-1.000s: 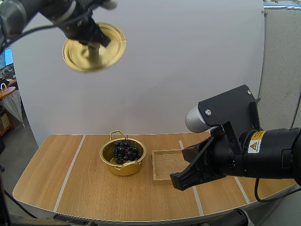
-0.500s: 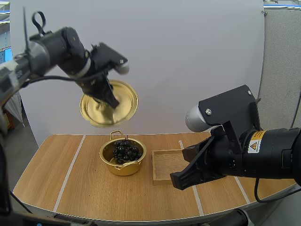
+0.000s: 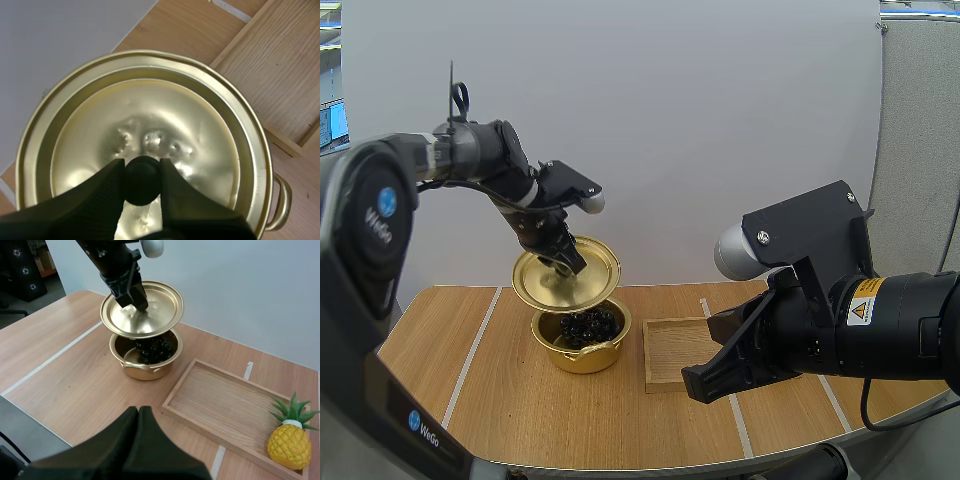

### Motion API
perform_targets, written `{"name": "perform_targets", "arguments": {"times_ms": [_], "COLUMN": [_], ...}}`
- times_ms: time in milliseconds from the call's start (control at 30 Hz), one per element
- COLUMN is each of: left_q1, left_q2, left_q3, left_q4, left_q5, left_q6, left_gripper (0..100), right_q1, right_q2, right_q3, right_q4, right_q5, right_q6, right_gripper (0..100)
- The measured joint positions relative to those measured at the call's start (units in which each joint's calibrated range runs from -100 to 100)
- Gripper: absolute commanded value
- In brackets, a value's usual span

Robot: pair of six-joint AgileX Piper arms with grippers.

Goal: Open the pot, put the grape inside, and close it

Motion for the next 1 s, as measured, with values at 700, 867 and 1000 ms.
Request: {"name": "perform_targets", "arguments": {"times_ms": [700, 867, 1000], "left_q1": [0.00, 0.00, 0.00], "left_q2": [6.6, 6.6, 6.6], "left_q3": [5.0, 6.2, 6.4], "left_q4": [-2.4, -2.8, -4.7], "left_q5": [-5.1, -5.5, -5.7], "left_q6": [2.9, 3.4, 4.4], "left_gripper": [0, 0, 0], "right_q1": [0.0, 0.0, 0.0], "right_q2": [0.0, 0.0, 0.0], "right_q3": [0.0, 0.0, 0.0], "right_q4": [0.0, 0.0, 0.0], "right_q5": [0.0, 0.0, 0.0], "right_q6": [0.1, 0.1, 0.2], "right_gripper": [0, 0, 0]}}
